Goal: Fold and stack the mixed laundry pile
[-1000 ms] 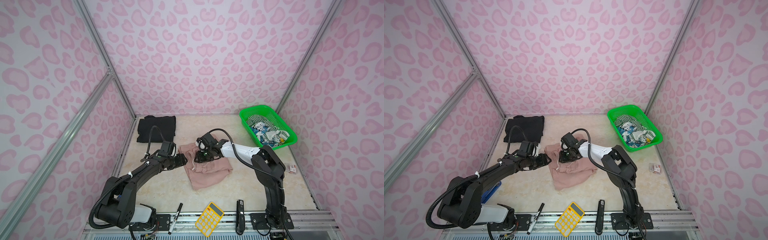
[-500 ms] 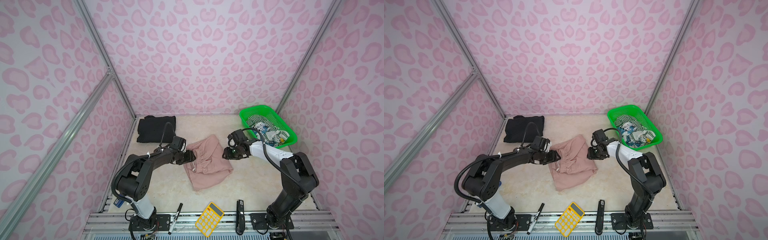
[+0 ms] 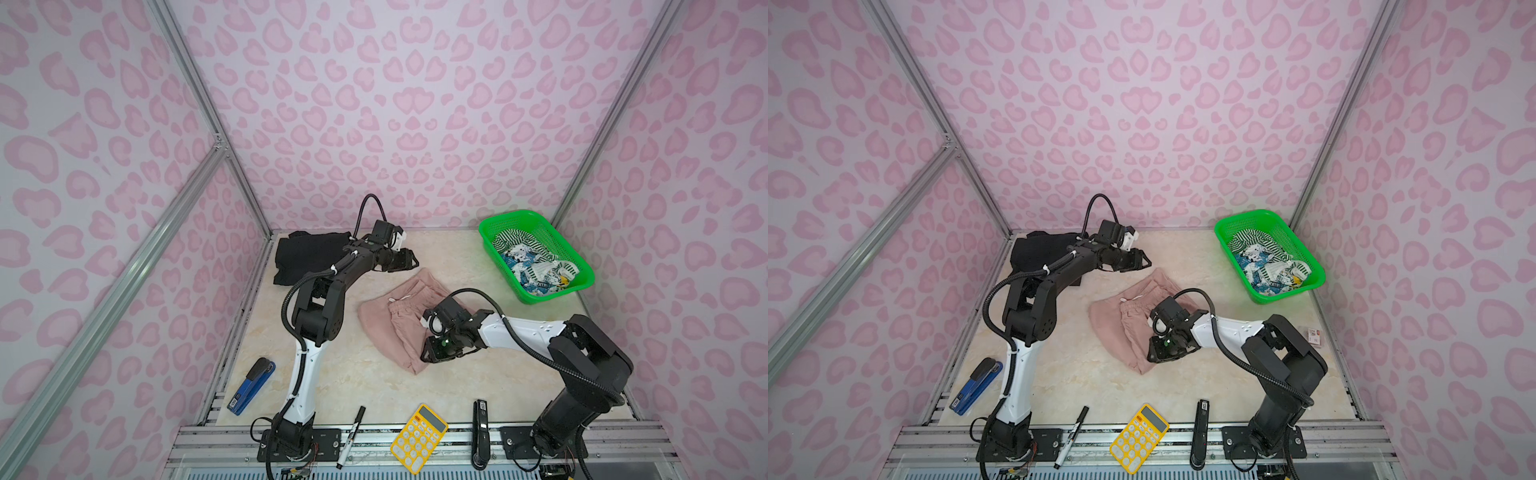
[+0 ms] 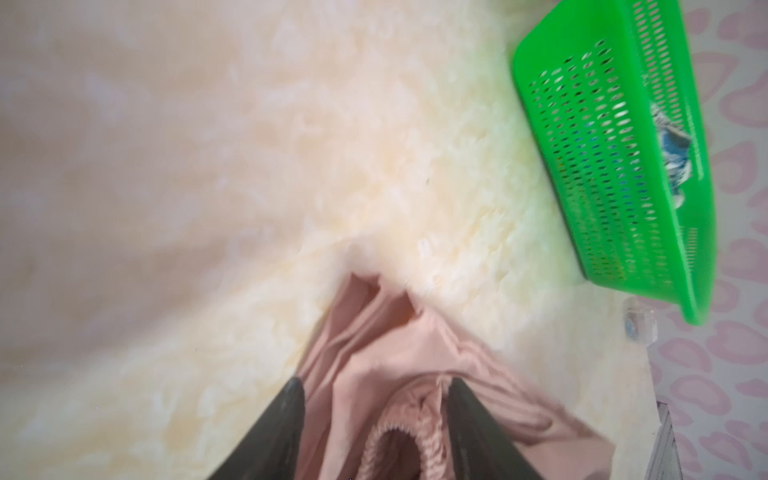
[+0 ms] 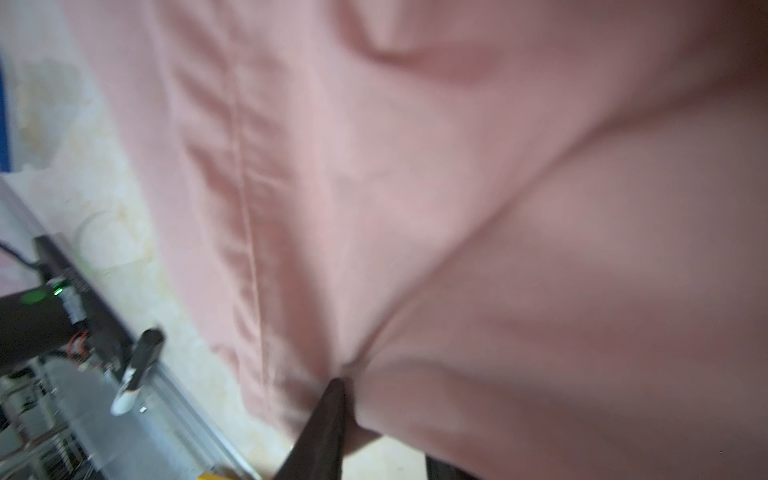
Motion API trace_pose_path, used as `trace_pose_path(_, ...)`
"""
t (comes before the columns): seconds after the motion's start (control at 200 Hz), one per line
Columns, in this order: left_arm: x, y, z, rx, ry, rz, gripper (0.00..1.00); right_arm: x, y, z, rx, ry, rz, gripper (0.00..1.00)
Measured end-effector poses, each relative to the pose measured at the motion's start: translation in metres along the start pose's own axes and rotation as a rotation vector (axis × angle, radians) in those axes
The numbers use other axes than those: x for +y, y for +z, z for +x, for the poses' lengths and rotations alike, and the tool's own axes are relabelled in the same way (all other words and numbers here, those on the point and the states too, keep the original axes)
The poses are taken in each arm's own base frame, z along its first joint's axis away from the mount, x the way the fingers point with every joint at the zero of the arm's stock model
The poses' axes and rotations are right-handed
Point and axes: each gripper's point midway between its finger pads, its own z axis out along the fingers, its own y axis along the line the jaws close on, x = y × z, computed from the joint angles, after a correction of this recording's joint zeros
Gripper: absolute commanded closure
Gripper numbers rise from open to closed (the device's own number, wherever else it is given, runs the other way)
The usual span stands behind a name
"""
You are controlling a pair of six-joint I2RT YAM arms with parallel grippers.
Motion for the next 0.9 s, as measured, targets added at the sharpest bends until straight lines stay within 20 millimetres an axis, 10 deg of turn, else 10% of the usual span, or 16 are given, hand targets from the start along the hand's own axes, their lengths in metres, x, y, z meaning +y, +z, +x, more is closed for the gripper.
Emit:
trace_pose_path(0.205, 0.000, -0.050, -0.003, -0.023, 0.004, -0.090, 0.30, 0.027, -0.068, -0.063, -0.243, -0.011, -0.093, 0.45)
trace_pose_path(0.42, 0.018, -0.133, 0.105, 0.002, -0.127, -0.239, 0.16, -0.024, -0.141, -0.123, -0.420, -0.047, 0.111, 0.27)
trace_pose_path(0.62, 0.042, -0.157, 0.215, 0.045, -0.292, -0.299, 0.04, -0.103, -0.121, -0.114, -0.247, 0.031, 0.222, 0.25)
trace_pose_path(0.9, 0.039, -0.140, 0.270, 0.052, -0.363, -0.216, 0.01, -0.130, -0.073, -0.079, -0.052, 0.103, 0.174, 0.27)
